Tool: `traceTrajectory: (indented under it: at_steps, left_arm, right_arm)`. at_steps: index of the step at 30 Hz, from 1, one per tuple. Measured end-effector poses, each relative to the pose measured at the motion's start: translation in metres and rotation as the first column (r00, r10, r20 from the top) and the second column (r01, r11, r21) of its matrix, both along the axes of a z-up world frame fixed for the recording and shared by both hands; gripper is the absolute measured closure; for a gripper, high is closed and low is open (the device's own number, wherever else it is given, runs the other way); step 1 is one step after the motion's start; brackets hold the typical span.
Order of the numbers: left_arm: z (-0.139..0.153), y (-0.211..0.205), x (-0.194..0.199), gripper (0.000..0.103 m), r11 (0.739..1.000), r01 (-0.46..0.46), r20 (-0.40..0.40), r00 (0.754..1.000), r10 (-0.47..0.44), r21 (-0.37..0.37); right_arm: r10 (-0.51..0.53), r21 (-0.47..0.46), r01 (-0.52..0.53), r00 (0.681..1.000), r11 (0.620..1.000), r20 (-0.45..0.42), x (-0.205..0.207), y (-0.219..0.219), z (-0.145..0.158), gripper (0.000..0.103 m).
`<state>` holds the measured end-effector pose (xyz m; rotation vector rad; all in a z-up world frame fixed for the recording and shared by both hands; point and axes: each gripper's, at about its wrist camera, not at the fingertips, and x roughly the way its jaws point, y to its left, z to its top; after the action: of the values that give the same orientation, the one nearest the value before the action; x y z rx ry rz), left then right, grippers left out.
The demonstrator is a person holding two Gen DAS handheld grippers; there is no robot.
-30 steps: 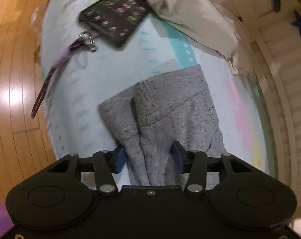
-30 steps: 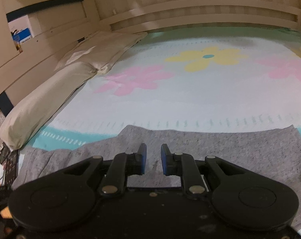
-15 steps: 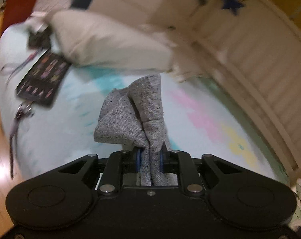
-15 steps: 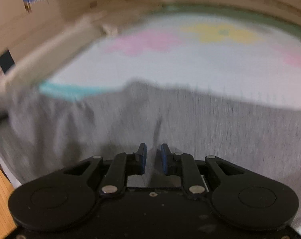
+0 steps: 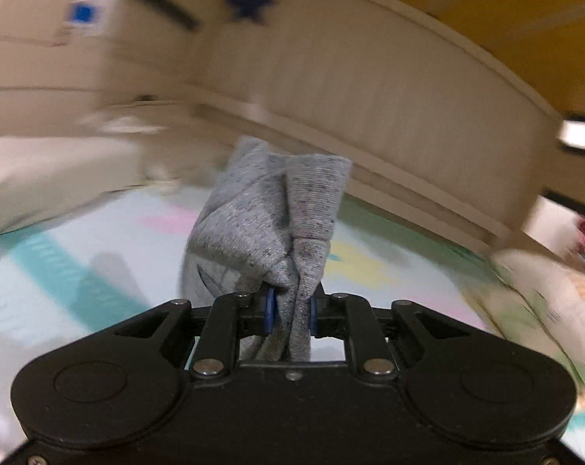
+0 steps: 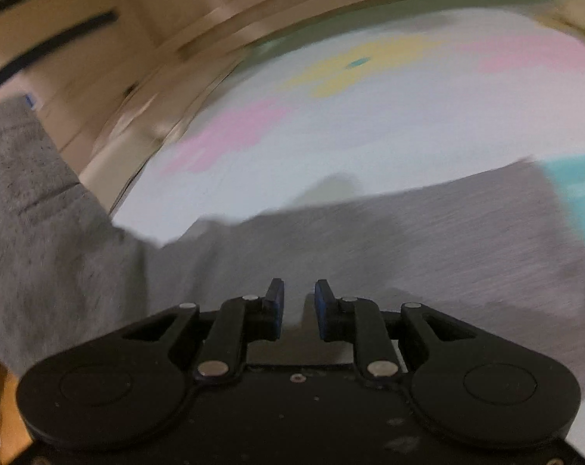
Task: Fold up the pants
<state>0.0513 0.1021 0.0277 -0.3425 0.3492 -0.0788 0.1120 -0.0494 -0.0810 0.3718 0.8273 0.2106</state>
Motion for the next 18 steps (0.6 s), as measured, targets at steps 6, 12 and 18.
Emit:
traceTrajectory:
  at_steps: [6,12,18]
  left_arm:
    - [-0.042,-0.11,0.045,0.08,0.949,0.302,-0.172,0.943,-0.285,0.085]
    - [-0.086,-0.142,0.052,0.078,0.924,0.381,-0.373,0.861,-0.345,0.023]
    - [-0.075,-0.132,0.042,0.074,0.909,0.412,-0.327,0.868,-0.374,0.054]
  right_arm:
    - [-0.189,-0.047,0.188,0.982,0.981,-0.02,-0.013,-0.082,0.006,0.082]
    - [-0.306,-0.092,0.3,0.95,0.949,-0.063,-0.033,-0.136,-0.002,0.08]
    - [-0.342,-0.034,0.34,0.933,0.94,-0.112,-0.04,-0.158,-0.011,0.076]
